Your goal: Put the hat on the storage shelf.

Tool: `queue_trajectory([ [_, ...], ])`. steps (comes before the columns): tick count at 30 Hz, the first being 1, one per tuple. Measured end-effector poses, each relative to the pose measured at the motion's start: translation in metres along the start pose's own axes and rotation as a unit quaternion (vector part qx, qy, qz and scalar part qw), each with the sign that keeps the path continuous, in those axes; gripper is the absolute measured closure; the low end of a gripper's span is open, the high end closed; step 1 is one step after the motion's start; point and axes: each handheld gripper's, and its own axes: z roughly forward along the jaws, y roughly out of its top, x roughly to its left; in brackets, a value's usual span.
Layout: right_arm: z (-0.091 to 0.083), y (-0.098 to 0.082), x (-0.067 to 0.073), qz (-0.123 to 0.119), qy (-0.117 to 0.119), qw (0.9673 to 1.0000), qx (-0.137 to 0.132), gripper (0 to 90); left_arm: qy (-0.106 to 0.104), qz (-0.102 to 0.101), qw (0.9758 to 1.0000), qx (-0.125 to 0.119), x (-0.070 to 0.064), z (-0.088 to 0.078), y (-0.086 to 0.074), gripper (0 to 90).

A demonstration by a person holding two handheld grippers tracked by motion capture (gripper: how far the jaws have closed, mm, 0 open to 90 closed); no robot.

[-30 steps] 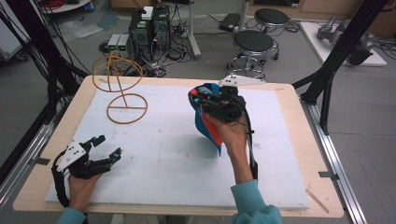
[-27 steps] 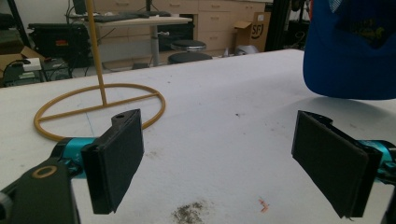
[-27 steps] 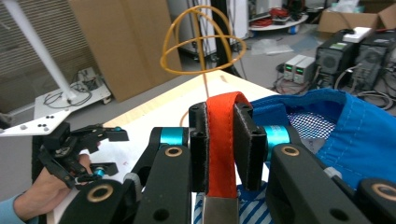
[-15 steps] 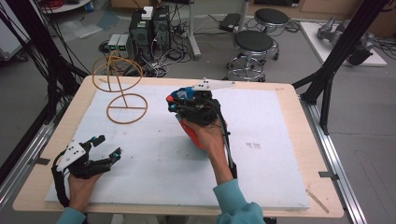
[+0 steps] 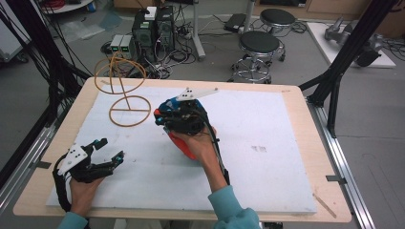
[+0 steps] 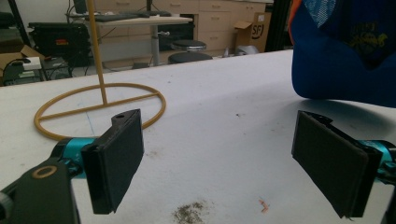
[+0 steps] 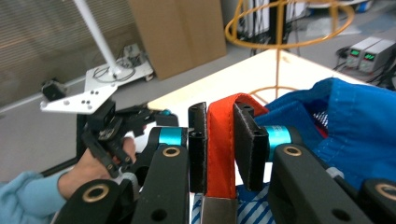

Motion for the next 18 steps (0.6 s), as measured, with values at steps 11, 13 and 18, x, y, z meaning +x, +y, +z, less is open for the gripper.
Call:
queue_trajectory([
  [11, 0.027, -0.003, 0.01, -0.001, 0.024, 0.9995, 0.022, 63.8, -0.001, 0.0, 1.0, -0.001, 0.0, 0.0, 0.0, 17.3],
  [13, 0.029, -0.003, 0.01, -0.002, 0.024, 0.9995, 0.023, 56.8, -0.002, 0.0, 1.0, -0.002, 0.0, 0.0, 0.0, 17.2],
  [18, 0.03, -0.005, 0.01, -0.006, 0.032, 0.9989, 0.032, 38.4, -0.001, 0.0, 1.0, -0.002, 0.0, 0.0, 0.0, 17.3],
])
